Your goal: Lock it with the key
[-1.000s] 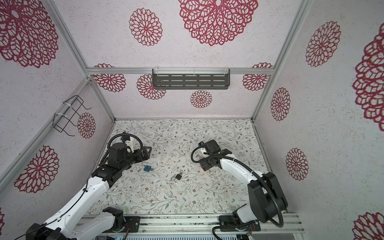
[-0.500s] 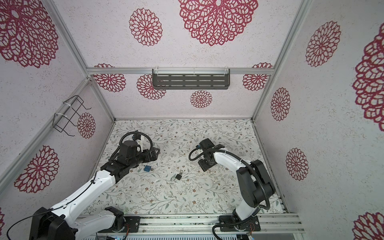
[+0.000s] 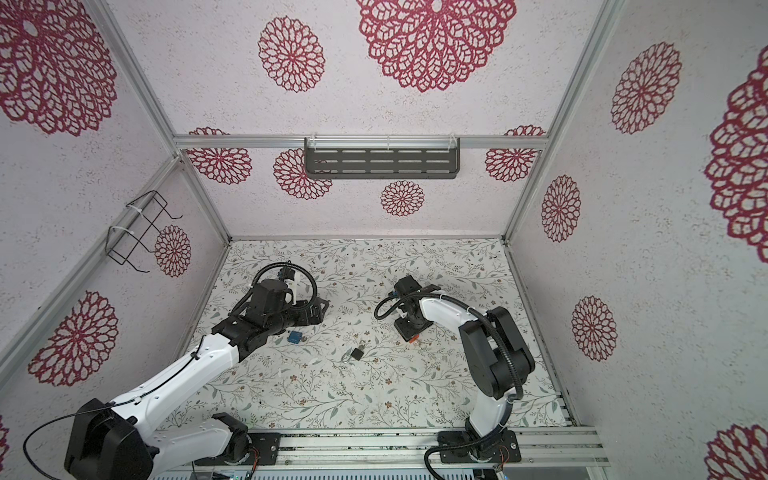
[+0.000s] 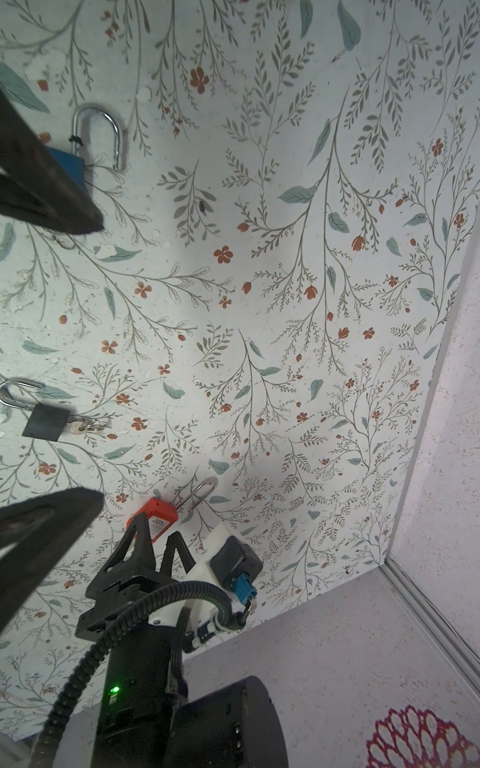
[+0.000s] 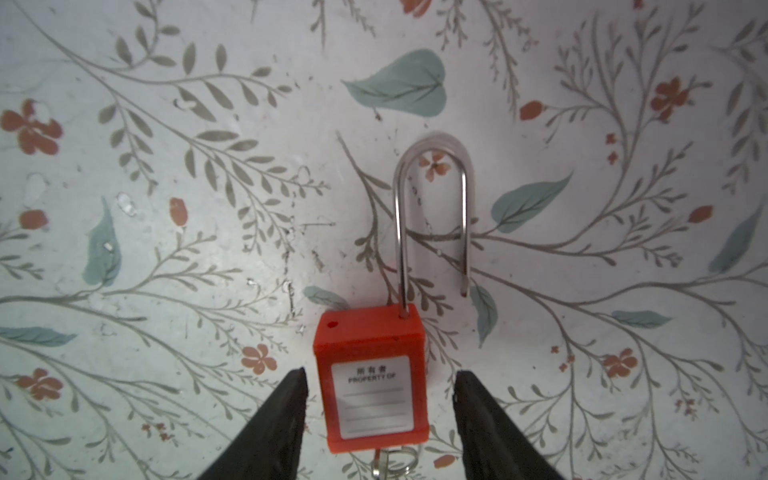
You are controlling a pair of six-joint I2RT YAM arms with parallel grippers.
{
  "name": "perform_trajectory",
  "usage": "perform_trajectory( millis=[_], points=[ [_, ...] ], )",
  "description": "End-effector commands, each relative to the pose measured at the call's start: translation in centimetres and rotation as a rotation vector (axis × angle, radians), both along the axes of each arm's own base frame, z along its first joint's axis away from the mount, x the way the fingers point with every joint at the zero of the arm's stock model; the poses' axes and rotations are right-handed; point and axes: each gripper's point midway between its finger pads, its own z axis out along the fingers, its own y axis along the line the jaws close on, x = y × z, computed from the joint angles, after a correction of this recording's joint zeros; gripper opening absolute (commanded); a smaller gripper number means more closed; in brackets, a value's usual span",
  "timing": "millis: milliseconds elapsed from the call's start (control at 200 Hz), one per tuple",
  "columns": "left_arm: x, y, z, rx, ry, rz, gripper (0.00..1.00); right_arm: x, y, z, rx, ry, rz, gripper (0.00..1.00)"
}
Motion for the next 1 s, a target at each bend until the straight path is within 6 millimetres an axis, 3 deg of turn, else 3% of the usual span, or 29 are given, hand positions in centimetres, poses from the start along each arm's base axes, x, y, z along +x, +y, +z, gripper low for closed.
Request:
perform_trajectory(
  millis=[0,245,600,821,991],
  points=[
    [0.2,-0.5,0.5,0.016,-0.011,-0.019,1.0,-0.1,-0.1,0.3,-0.023,0.011,0.021,0.59],
    [0.3,-1.1,0.5,0.028,-0.006,-0.032,0.99,-0.3,0.1,-0.3,-0.017,0.03,0.022,0.59],
    [0.4,-1.6,0.4,0.052,-0.003,-0.03,0.98,-0.6,-0.1,-0.9,-0.036,0.063,0.034,0.49],
    [0.5,-1.9,0.6,0.059,-0.002,-0.034,0.98,-0.5,-0.1,-0.5,-0.042,0.062,0.042,0.4],
    [0.5,-2.3,1.3,0.053,-0.016,-0.045,0.98,-0.2,0.2,1.2,-0.035,0.033,0.054,0.32]
  ],
)
